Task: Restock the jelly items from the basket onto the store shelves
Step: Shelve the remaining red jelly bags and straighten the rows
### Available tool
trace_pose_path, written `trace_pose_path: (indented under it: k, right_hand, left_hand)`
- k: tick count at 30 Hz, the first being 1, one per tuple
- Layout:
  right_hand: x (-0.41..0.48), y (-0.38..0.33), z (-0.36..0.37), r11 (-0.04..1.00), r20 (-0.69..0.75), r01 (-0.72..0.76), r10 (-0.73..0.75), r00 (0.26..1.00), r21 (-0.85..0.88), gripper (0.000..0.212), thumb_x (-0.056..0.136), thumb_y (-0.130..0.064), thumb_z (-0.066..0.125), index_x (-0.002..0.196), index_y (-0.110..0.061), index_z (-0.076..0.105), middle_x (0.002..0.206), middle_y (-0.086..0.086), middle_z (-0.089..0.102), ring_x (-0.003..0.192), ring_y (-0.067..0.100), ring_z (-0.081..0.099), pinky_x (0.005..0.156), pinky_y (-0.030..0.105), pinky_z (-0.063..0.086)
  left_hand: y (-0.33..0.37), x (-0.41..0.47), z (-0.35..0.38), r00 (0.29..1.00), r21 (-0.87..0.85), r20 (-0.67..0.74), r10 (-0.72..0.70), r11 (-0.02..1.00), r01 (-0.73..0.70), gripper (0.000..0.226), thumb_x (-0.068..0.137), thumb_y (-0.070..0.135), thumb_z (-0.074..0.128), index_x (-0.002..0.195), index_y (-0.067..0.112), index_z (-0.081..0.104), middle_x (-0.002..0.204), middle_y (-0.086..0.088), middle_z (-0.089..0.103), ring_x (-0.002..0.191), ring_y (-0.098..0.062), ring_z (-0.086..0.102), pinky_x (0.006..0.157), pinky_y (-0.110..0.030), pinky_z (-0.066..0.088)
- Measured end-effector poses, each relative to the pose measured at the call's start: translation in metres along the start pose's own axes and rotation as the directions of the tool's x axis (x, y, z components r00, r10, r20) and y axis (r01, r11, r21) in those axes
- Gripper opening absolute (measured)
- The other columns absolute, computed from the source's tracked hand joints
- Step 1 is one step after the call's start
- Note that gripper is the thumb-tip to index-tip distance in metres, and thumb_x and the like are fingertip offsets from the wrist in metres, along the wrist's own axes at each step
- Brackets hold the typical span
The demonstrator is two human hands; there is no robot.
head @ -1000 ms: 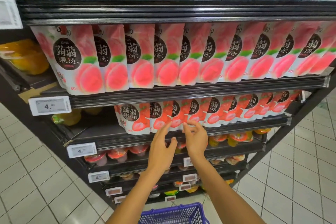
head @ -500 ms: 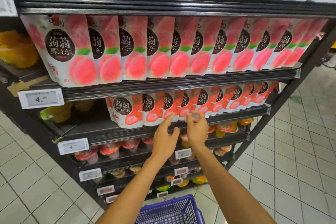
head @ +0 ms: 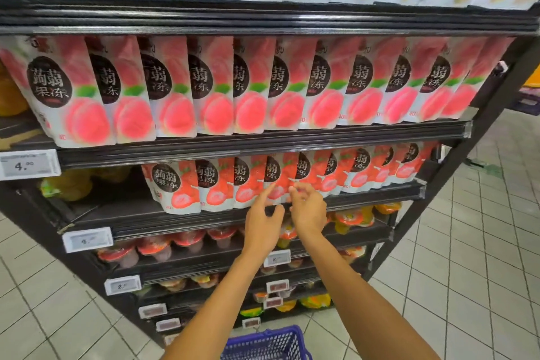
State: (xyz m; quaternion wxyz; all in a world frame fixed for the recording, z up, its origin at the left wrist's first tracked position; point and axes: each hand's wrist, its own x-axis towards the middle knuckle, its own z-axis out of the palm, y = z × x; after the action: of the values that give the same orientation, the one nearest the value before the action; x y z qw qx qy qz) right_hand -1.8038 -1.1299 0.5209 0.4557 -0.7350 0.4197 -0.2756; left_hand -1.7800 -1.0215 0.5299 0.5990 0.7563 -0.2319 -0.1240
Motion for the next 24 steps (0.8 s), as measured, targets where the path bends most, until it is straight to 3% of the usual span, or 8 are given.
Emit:
trace_pose_path:
  k: [2, 5, 8, 11, 12, 14, 19, 24]
  right_hand:
    - [0.005, 0.005, -0.006, 1.000, -0.010, 0.029, -0.029, 1.000, 0.009, 0.016, 0.096, -0.044, 0.056, 0.102, -0.033, 0.066, 0.083, -0.012, 0.068, 0.078, 0.016, 0.069, 0.074, 0.032, 0.052]
    - [0.013, 0.013, -0.013, 0.993, 0.031, 0.096, -0.098, 0.995, 0.072, 0.017, 0.095, -0.043, 0.058, 0.101, -0.031, 0.068, 0.082, -0.010, 0.071, 0.074, 0.014, 0.069, 0.069, 0.032, 0.054]
    - [0.019, 0.021, -0.023, 0.981, -0.089, 0.140, -0.129, 0.988, 0.133, 0.014, 0.095, -0.043, 0.057, 0.102, -0.033, 0.064, 0.079, -0.011, 0.069, 0.070, 0.009, 0.065, 0.061, 0.030, 0.048]
    - [0.032, 0.029, -0.034, 0.983, -0.173, 0.115, -0.090, 0.981, 0.145, 0.023, 0.094, -0.045, 0.058, 0.110, -0.029, 0.059, 0.083, -0.009, 0.069, 0.072, 0.011, 0.063, 0.066, 0.034, 0.050]
    - [0.037, 0.031, -0.036, 0.982, -0.144, 0.121, -0.100, 0.985, 0.147, 0.024, 0.095, -0.045, 0.058, 0.110, -0.028, 0.061, 0.087, -0.006, 0.070, 0.075, 0.012, 0.064, 0.068, 0.034, 0.051]
    - [0.045, 0.033, -0.040, 0.981, -0.053, 0.137, -0.130, 0.990, 0.138, 0.025, 0.095, -0.045, 0.056, 0.106, -0.025, 0.067, 0.091, -0.003, 0.072, 0.080, 0.015, 0.065, 0.070, 0.034, 0.052]
    - [0.056, 0.039, -0.051, 0.983, -0.007, 0.145, -0.145, 0.989, 0.110, 0.020, 0.098, -0.048, 0.050, 0.088, -0.034, 0.061, 0.074, -0.010, 0.068, 0.073, 0.015, 0.065, 0.062, 0.030, 0.047]
    - [0.066, 0.048, -0.065, 0.958, 0.070, 0.176, -0.197, 0.978, 0.228, 0.022, 0.097, -0.045, 0.054, 0.103, -0.028, 0.067, 0.075, -0.005, 0.072, 0.074, 0.014, 0.068, 0.066, 0.031, 0.050]
  left_hand:
    - [0.000, -0.002, 0.010, 1.000, -0.006, -0.028, 0.001, 1.000, -0.002, 0.050, 0.097, 0.013, 0.052, 0.142, 0.032, 0.046, 0.137, 0.016, 0.048, 0.085, 0.034, 0.045, 0.069, 0.006, 0.037]
    - [0.001, -0.003, 0.024, 0.995, 0.034, -0.100, 0.007, 0.999, -0.003, 0.049, 0.096, 0.012, 0.053, 0.138, 0.036, 0.047, 0.134, 0.021, 0.044, 0.099, 0.036, 0.036, 0.075, 0.008, 0.032]
    - [0.001, -0.001, 0.039, 0.980, 0.045, -0.200, 0.004, 0.999, 0.006, 0.043, 0.095, 0.011, 0.054, 0.132, 0.033, 0.050, 0.132, 0.013, 0.052, 0.105, 0.019, 0.047, 0.078, 0.003, 0.036]
    - [0.003, 0.003, 0.053, 0.976, 0.034, -0.215, -0.012, 0.999, 0.019, 0.041, 0.096, 0.013, 0.054, 0.135, 0.026, 0.052, 0.128, 0.008, 0.058, 0.106, -0.001, 0.056, 0.089, -0.023, 0.051]
    - [0.005, 0.004, 0.058, 0.978, 0.031, -0.208, -0.013, 0.999, 0.020, 0.042, 0.096, 0.014, 0.054, 0.135, 0.028, 0.052, 0.127, 0.010, 0.058, 0.107, -0.005, 0.057, 0.091, -0.034, 0.053]
    - [0.010, 0.006, 0.068, 0.979, 0.021, -0.206, -0.012, 1.000, 0.016, 0.041, 0.096, 0.014, 0.054, 0.133, 0.031, 0.053, 0.128, 0.013, 0.058, 0.111, -0.011, 0.058, 0.091, -0.045, 0.053]
    - [0.017, 0.011, 0.092, 0.973, 0.022, -0.231, -0.021, 0.999, 0.027, 0.044, 0.094, 0.012, 0.052, 0.133, 0.031, 0.055, 0.118, 0.017, 0.061, 0.103, -0.002, 0.058, 0.092, -0.038, 0.052]
    - [0.020, 0.013, 0.110, 0.967, 0.034, -0.253, 0.019, 0.999, -0.010, 0.043, 0.092, 0.009, 0.053, 0.131, 0.028, 0.056, 0.116, 0.013, 0.063, 0.102, -0.003, 0.060, 0.088, -0.029, 0.051]
